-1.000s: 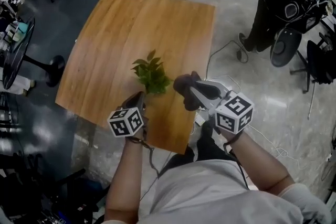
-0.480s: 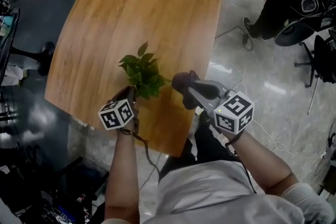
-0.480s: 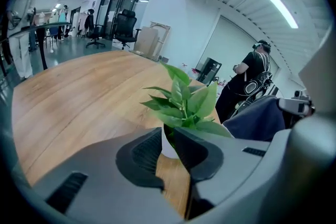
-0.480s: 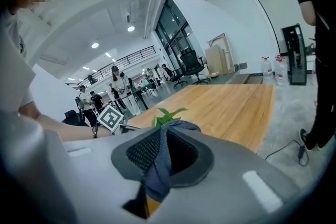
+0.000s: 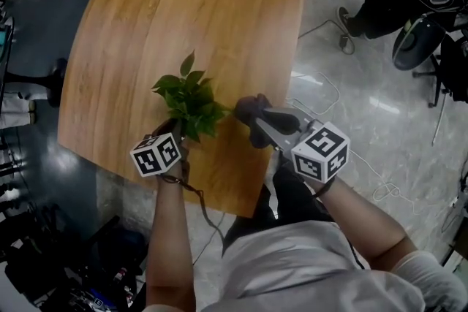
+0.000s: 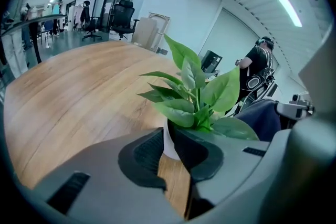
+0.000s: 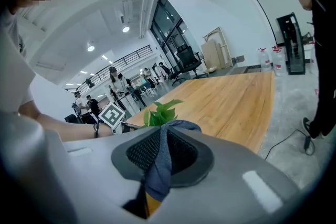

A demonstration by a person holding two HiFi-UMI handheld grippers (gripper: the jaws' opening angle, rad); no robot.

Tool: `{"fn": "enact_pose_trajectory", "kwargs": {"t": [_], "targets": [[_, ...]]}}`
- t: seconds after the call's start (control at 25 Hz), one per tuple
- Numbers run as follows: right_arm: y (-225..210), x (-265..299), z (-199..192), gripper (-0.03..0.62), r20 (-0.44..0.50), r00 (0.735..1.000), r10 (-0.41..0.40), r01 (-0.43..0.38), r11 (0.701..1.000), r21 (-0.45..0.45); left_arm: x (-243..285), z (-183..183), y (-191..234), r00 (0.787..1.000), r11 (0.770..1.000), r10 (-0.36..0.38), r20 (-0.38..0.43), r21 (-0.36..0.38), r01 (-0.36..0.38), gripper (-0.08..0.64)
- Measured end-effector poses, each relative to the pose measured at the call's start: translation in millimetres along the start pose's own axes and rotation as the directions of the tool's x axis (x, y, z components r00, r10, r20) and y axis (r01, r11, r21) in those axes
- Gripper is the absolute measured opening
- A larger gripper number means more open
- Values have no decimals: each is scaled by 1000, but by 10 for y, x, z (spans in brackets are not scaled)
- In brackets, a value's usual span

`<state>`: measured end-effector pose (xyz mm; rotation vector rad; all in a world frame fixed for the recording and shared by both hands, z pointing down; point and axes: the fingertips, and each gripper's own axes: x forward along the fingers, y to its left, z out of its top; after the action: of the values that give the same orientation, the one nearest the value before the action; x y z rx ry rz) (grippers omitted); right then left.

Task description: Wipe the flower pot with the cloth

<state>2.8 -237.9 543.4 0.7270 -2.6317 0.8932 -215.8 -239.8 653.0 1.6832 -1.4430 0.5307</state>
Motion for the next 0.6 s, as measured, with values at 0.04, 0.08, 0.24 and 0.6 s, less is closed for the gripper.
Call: {"fn": "enact_pose_trajectory", "kwargs": {"t": [0.04,0.08,0.24,0.6], "targets": [[-24,31,-6,43,1,1000,1,-2,1000,4,3,12,9,1000,1000,6,6,5,-6,53],[-42,68,-15,43,2,1000,5,-5,1000,9,2,19,25,1000,1000,14,11,11,-14,29],[-61,229,-119,43,-5,1000,25,-25,999,25,-21,-31,94,1000,1000,17,23,5,-17,12],[105,958,-184,43,5,992,126,-127,991,40,3,-184,202,996,989,-61,62,-129,69,11]]}}
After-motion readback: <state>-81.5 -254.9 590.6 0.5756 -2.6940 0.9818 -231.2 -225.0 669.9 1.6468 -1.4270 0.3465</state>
